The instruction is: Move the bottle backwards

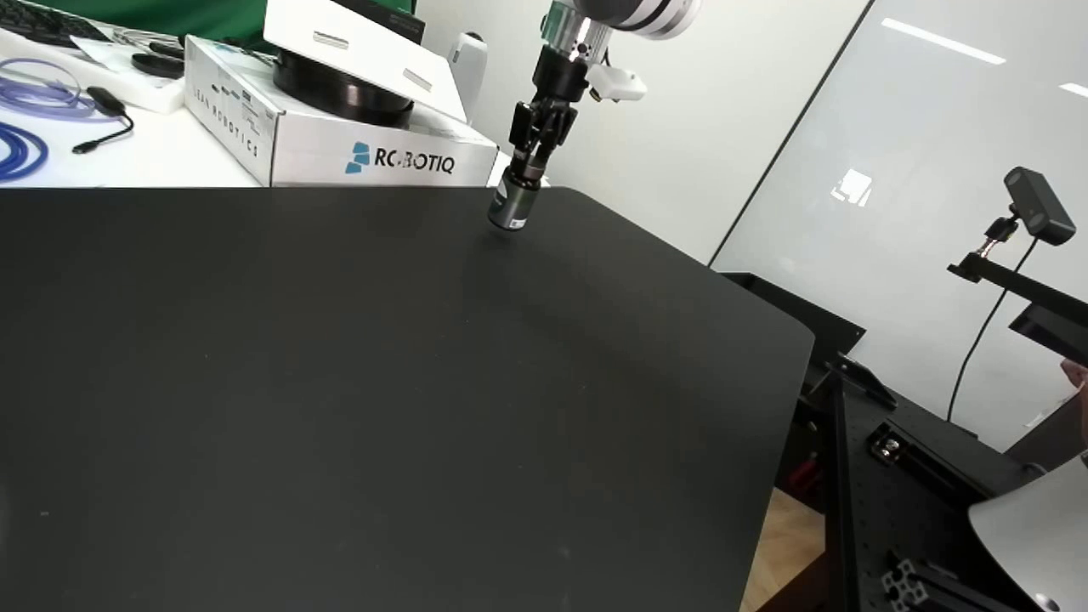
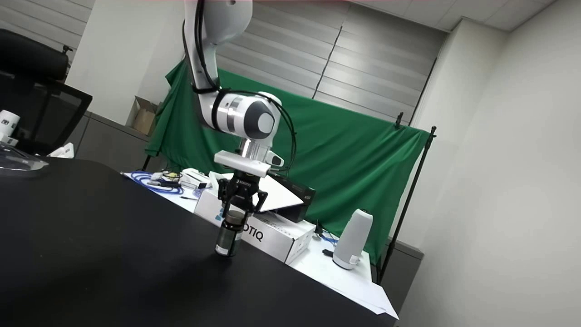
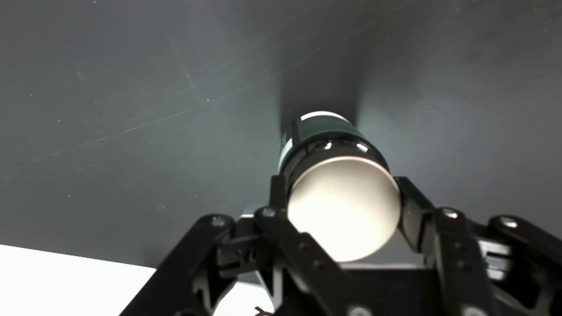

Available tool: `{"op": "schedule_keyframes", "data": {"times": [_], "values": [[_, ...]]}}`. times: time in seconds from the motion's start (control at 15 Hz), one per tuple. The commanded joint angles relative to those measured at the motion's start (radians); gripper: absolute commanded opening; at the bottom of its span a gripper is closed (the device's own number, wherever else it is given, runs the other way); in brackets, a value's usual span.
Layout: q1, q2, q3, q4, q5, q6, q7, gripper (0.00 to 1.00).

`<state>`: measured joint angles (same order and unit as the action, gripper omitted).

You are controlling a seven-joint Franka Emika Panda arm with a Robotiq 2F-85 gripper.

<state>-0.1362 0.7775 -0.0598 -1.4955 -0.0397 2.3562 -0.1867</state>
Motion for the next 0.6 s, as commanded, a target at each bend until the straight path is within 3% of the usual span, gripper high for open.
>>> {"op": "schedule_keyframes", "data": {"times": [0.0,0.13,0.27,0.4,0.53], "values": [[-0.033,0.064,0.017,0.096,0.013,-0.022,-0.023,0.36],[-0.040,0.078,0.017,0.114,0.017,-0.029,-0.024,0.36],[-0.042,0.080,0.016,0.123,0.014,-0.034,-0.024,0.88],[-0.041,0.063,0.016,0.121,0.014,-0.050,-0.021,0.90],[-0.037,0.027,0.016,0.101,0.012,-0.056,-0.022,0.99]]}}
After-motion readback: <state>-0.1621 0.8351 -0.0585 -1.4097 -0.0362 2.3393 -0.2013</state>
